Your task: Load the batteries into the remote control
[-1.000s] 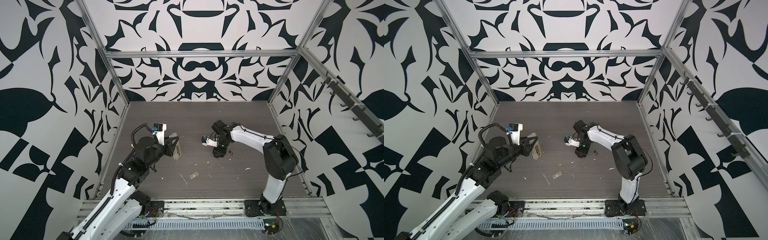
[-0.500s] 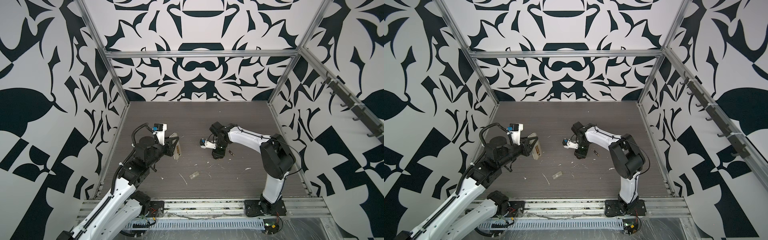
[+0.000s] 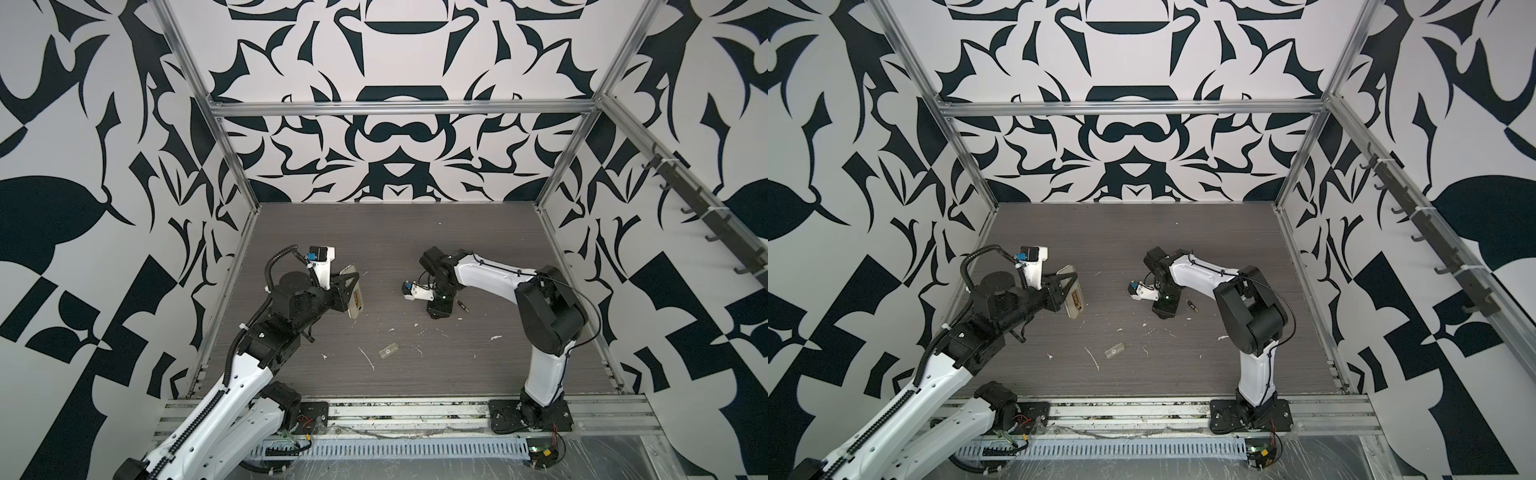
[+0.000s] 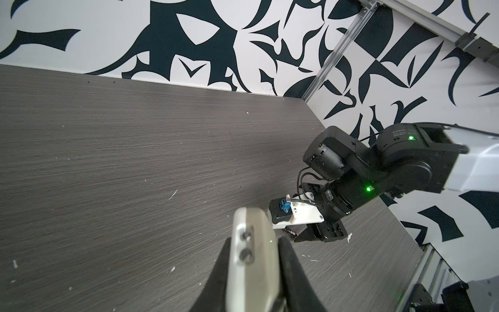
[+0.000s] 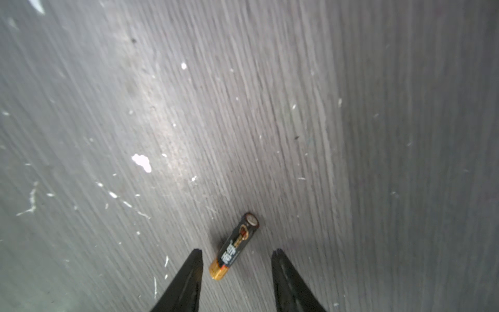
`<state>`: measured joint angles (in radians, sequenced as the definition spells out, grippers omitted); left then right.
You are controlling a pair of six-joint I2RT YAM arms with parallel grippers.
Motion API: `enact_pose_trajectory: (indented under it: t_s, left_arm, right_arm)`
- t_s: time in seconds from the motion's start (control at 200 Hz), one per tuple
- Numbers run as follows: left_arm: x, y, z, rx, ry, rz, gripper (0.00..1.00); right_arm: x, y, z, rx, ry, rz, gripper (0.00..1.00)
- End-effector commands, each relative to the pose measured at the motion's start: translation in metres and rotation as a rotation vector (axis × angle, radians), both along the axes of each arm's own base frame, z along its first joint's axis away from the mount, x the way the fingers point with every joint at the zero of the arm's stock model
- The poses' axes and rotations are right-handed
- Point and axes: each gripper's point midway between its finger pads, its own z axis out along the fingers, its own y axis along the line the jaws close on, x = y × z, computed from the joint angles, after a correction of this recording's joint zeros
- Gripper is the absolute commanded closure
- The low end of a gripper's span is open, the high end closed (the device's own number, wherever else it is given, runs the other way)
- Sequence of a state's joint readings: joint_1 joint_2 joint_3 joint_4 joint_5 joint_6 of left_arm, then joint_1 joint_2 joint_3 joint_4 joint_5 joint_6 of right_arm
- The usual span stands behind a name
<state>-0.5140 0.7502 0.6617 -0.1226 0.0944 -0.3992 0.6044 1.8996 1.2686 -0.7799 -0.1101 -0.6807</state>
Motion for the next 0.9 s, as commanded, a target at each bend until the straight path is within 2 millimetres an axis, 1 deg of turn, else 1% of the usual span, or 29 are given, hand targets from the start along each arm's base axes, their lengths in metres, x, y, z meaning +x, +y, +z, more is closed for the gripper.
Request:
enact_pose_trajectory:
  t_s: [0.0,0.075,0.195,0.275,0.42,0.56,0.64,0.775,0.895]
  left_arm:
    - [0.0,-0.003,0.006,-0.026,-0.021,-0.013,1.0]
    - [0.0,-0.003,0.006,-0.026,-0.022,-0.011,1.0]
    - [0.0,-0.004,0.005,-0.026,-0.019,-0.013,1.0]
    - [0.0,-0.003,0.005,-0.025,-0.018,-0.011,1.0]
    - [-0.001,-0.003,0.006,-0.028,-0.023,-0.01,1.0]
    - [0.0,-0.002,0.005,-0.026,-0.019,-0.006,1.0]
    - [0.0,-0.002,0.006,-0.029,-0.019,-0.003,1.0]
    - [-0.001,0.002,0.005,-0.024,-0.015,0.01,1.0]
    - [-0.003,0.006,0.003,-0.015,-0.007,0.026,1.0]
  right_arm:
    - [-0.002,0.0,-0.002,-0.02,0.0,0.016,0.57]
    - [-0.003,0.001,-0.003,-0.016,0.007,0.017,0.6]
    - [-0.004,-0.001,-0.009,-0.047,0.008,0.023,0.65]
    - [-0.007,0.0,-0.014,-0.064,0.017,0.042,0.7]
    - [-0.01,0.001,-0.017,-0.075,0.047,0.058,0.83]
    - [-0.01,0.002,-0.02,-0.109,0.04,0.099,0.88]
    - [-0.004,0.0,-0.024,-0.156,-0.006,0.133,1.0]
    - [0.001,0.009,-0.026,-0.188,-0.091,0.211,1.0]
    - [0.005,0.021,-0.019,-0.142,-0.139,0.229,1.0]
